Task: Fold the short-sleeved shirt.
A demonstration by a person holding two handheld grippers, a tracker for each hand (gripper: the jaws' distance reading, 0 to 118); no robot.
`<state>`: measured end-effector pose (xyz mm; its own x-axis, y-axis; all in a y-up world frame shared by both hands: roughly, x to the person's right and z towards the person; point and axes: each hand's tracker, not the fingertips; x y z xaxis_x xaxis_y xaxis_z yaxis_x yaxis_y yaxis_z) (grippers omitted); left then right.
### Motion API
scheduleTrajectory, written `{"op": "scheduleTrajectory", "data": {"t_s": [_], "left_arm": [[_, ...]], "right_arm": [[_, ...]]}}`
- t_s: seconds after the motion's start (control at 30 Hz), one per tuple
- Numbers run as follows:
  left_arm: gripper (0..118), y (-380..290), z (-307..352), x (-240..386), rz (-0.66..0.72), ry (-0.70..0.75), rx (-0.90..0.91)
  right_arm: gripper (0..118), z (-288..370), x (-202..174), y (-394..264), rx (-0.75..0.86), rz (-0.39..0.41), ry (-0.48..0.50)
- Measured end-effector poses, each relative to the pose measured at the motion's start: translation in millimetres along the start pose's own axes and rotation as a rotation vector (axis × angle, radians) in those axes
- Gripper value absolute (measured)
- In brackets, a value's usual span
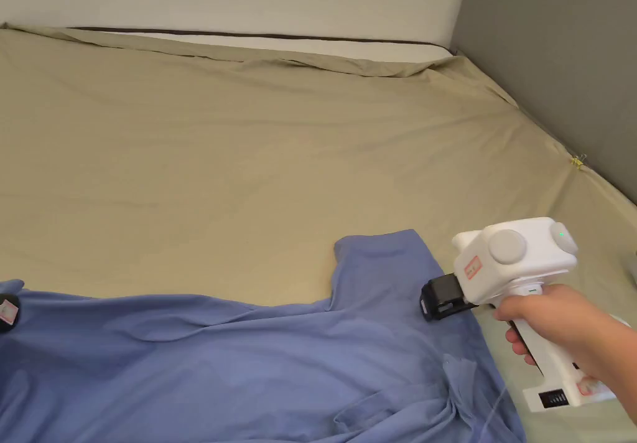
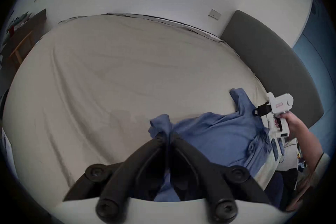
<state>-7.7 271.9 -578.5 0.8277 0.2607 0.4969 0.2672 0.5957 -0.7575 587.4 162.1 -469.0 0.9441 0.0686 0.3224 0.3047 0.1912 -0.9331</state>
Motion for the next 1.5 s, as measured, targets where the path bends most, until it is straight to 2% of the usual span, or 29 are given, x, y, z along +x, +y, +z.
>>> {"op": "scheduleTrajectory", "data": {"t_s": [0.03, 0.07, 0.1, 0.13, 0.17, 0.23, 0.27, 0.3, 0.33, 0.4, 0.43, 0.53, 0.67, 0.77, 0.87, 0.9, 0.97, 1.1, 1.13, 1.17, 1.2, 1.23, 1.27, 1.3, 1.33, 1.37, 1.4, 1.47, 1.5], "left_arm": [[0, -1, 1, -1, -0.009, 0.013, 0.000], [0, 2, 0, -5, -0.015, 0.024, 0.000], [0, 1, 1, -9, -0.008, 0.026, 0.000], [0, 1, 3, -12, 0.004, 0.026, -0.001], [0, 2, 5, -15, 0.019, 0.017, -0.001], [0, -2, 19, -16, 0.065, -0.016, 0.051], [0, -5, 28, -15, 0.078, -0.065, 0.082], [0, -8, 37, -20, 0.083, -0.123, 0.081], [0, -12, 46, -23, 0.095, -0.157, 0.072], [0, -24, 65, -23, 0.091, -0.142, 0.077], [0, -32, 73, -27, 0.080, -0.130, 0.079], [0, -55, 92, -41, 0.060, -0.130, 0.038], [0, -95, 90, -73, 0.093, -0.061, -0.077], [0, -125, 75, -96, 0.168, -0.062, -0.169], [0, -147, 53, -94, 0.181, -0.043, -0.229], [0, -152, 44, -94, 0.156, 0.000, -0.244], [0, -159, 28, -89, 0.115, 0.060, -0.263], [1, -164, 20, -62, 0.017, 0.170, -0.231], [8, -165, 22, -58, 0.021, 0.187, -0.218], [40, -165, 22, -56, 0.019, 0.237, -0.199], [85, -165, 22, -54, 0.013, 0.280, -0.177], [118, -164, 25, -53, 0.020, 0.320, -0.201], [118, -163, 45, -54, 0.075, 0.248, -0.188], [116, -156, 67, -54, 0.154, 0.152, -0.138], [116, -152, 94, -51, 0.265, 0.056, -0.048], [116, -150, 116, -47, 0.323, -0.013, 0.053], [118, -148, 132, -54, 0.356, -0.061, 0.147], [118, -150, 161, -38, 0.383, -0.066, 0.250], [118, -153, 171, -29, 0.363, -0.045, 0.286]], "right_arm": [[89, -12, 1, -1, -0.022, 0.001, 0.034], [89, -2, -3, -1, 0.030, -0.028, 0.082], [65, 14, -8, -2, 0.117, -0.041, 0.024], [14, 25, -13, -5, 0.170, -0.017, 0.038], [2, 36, -16, -13, 0.186, -0.005, 0.003], [2, 55, -11, -25, 0.187, 0.013, 0.051], [2, 68, -7, -33, 0.218, -0.018, 0.087], [2, 85, 6, -46, 0.247, -0.045, 0.203], [2, 104, 6, -61, 0.284, -0.035, 0.237], [2, 139, 2, -90, 0.347, 0.037, 0.207], [2, 165, -11, -114, 0.377, 0.076, 0.199], [2, 199, -14, -165, 0.372, 0.091, 0.269], [2, 186, -17, -217, 0.251, 0.126, 0.198], [2, 142, -10, -242, 0.115, 0.080, 0.206], [2, 102, -13, -252, 0.079, 0.061, 0.200], [2, 92, -16, -252, 0.092, 0.053, 0.164], [2, 75, -22, -250, 0.081, 0.115, 0.126], [2, 43, -26, -246, 0.081, 0.099, 0.106], [2, 47, -26, -244, 0.103, 0.087, 0.094], [3, 49, -27, -242, 0.116, 0.077, 0.085], [6, 52, -28, -240, 0.113, 0.078, 0.084], [15, 60, -30, -244, 0.112, 0.089, 0.074], [51, 74, -29, -245, 0.132, 0.105, 0.070], [96, 97, -29, -245, 0.189, 0.118, 0.041], [118, 127, -33, -252, 0.305, 0.106, 0.037], [117, 154, -35, -262, 0.446, 0.078, 0.057], [117, 179, -39, -265, 0.521, 0.025, 0.095], [118, 213, -52, -276, 0.615, -0.039, 0.160], [117, 244, -78, -289, 0.669, -0.072, 0.184]]}}
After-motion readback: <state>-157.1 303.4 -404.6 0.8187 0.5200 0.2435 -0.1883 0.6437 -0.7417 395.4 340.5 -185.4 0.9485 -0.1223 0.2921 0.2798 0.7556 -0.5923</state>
